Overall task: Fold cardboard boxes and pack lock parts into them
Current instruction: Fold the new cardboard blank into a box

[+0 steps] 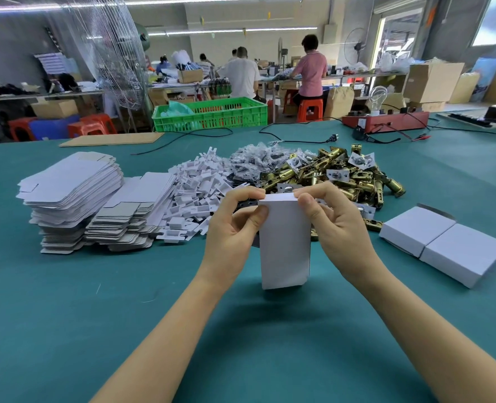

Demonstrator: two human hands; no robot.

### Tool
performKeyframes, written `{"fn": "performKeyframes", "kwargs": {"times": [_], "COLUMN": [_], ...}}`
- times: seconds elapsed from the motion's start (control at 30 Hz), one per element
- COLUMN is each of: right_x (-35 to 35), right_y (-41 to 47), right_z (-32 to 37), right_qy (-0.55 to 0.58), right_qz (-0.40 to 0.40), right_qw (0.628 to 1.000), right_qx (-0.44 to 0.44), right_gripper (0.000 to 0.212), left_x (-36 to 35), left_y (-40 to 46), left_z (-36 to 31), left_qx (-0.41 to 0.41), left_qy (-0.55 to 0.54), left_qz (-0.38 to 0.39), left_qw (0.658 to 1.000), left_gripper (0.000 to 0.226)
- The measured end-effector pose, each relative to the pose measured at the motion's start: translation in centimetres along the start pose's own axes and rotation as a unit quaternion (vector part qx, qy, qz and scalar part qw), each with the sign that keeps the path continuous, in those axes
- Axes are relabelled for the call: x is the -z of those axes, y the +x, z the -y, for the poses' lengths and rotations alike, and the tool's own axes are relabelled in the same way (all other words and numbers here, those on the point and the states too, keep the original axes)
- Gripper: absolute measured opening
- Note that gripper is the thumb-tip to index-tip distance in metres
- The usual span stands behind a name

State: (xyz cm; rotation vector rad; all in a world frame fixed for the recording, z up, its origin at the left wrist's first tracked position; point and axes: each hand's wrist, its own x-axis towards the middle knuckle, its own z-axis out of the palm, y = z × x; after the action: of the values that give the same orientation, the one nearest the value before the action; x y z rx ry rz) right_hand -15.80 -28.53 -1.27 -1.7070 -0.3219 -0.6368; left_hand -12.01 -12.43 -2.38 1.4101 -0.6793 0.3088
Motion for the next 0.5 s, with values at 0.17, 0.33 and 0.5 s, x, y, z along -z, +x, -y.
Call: {"fn": "performKeyframes", "kwargs": {"times": [0.17,0.33,0.5], "right_x": [-0.18,-0.03,-0.11], "right_y": [0.12,0.05,-0.10], "right_z": [0.05,-0.03,-0.28], "right_qy": [0.014,0.002,-0.025], "right_qz": [-0.023,-0.022,-0.013], "right_qw": [0.999,1.000,0.999], "right_qx": [-0.018,-0.016,-0.014], "right_gripper": [0.022,0.020,0.018], "left_x": [-0.17,-0.31,-0.38], "left_y": [-0.11,-0.16,-0.26], "left_z": [0.01,-0.10,-0.02], "left_qx": [-0.003,-0.004,-0.005], "left_qy": [0.007,0.000,0.008], "left_qz": [0.004,0.001,-0.012], "left_qw": [1.000,1.000,1.000], "left_gripper": [0.020,0.023,0.020]}}
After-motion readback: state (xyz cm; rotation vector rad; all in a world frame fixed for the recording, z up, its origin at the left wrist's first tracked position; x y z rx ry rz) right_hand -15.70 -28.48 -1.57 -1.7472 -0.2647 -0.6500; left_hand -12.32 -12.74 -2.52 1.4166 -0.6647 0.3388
